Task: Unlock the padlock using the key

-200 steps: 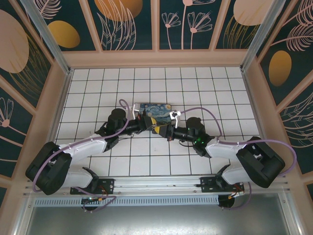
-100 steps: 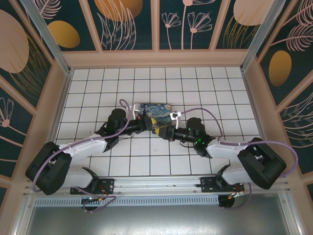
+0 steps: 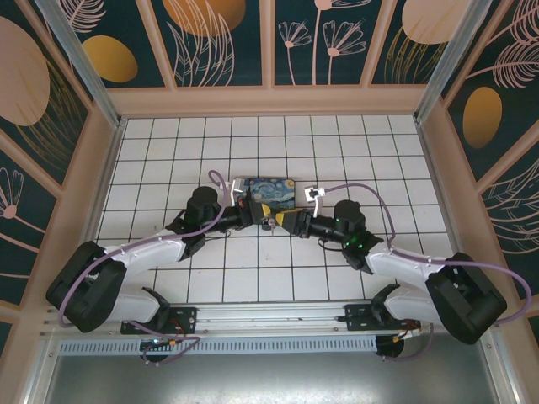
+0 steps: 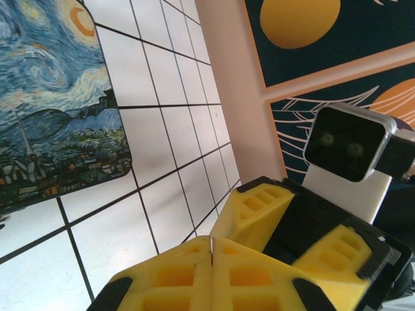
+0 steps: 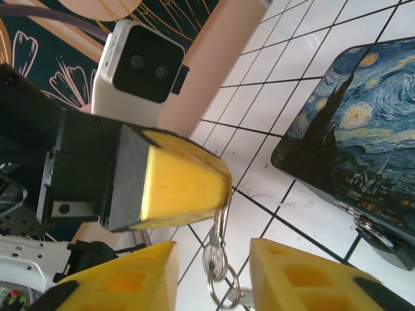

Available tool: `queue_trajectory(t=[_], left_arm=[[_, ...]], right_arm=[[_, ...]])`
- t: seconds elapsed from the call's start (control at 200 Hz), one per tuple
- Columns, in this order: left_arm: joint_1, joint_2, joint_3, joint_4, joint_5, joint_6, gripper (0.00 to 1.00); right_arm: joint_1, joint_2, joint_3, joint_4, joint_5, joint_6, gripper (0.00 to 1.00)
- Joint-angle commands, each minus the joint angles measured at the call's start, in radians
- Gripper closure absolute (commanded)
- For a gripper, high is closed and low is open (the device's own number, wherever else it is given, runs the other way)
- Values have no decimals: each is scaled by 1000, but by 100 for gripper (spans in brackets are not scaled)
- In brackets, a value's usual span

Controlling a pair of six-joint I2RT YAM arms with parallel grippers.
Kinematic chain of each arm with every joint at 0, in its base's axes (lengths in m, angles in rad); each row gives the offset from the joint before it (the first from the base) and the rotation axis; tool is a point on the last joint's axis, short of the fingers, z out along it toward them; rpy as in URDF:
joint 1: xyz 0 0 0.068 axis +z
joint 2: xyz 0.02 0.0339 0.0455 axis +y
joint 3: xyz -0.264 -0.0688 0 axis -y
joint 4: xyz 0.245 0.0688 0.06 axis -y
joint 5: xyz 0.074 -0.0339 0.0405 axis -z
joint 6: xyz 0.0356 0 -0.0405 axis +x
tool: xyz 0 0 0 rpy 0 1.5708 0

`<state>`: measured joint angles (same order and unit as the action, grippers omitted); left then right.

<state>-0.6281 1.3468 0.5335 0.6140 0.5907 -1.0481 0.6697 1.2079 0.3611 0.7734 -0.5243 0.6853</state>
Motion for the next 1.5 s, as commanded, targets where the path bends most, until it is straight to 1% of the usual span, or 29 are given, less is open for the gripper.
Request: queue_trajectory(t=[0.0, 0.06, 0.265, 0.39, 0.445, 0.525, 0.641, 0.911, 1.041, 1.241, 1.311, 1.356, 1.496], left_arm=[[1, 5, 20, 82, 39, 0, 100], [1, 3, 20, 83, 34, -2, 100], [1, -4, 14, 77, 5, -19, 100], [1, -10, 12, 66, -15, -20, 100], [1, -15, 8, 63, -25, -21, 100], [1, -15, 8, 66, -27, -24, 100], [2, -20, 1, 73, -45, -41, 100], [1, -58, -15, 59, -108, -64, 100], [1, -57, -25, 71, -100, -68, 100], [1, -54, -33, 88, -96, -80, 100], [0, -56, -35, 87, -95, -81, 100], [1, -57, -36, 85, -95, -81, 100], [1, -64, -41, 77, -100, -77, 100]], right_arm=[[-2, 54, 40, 125, -25, 16, 77], [5, 79, 49, 139, -40, 20, 81], [31, 98, 48, 125, -63, 15, 89], [31, 81, 32, 118, -60, 17, 91], [30, 78, 30, 117, -63, 21, 91], [34, 82, 33, 115, -68, 22, 85], [40, 102, 44, 121, -75, 24, 81], [53, 149, 62, 122, -51, 32, 81], [53, 153, 61, 145, -25, 41, 84], [53, 176, 65, 192, -16, 65, 83], [53, 180, 60, 213, -15, 73, 85], [53, 184, 61, 220, -10, 77, 90], [53, 189, 56, 225, -3, 84, 98]])
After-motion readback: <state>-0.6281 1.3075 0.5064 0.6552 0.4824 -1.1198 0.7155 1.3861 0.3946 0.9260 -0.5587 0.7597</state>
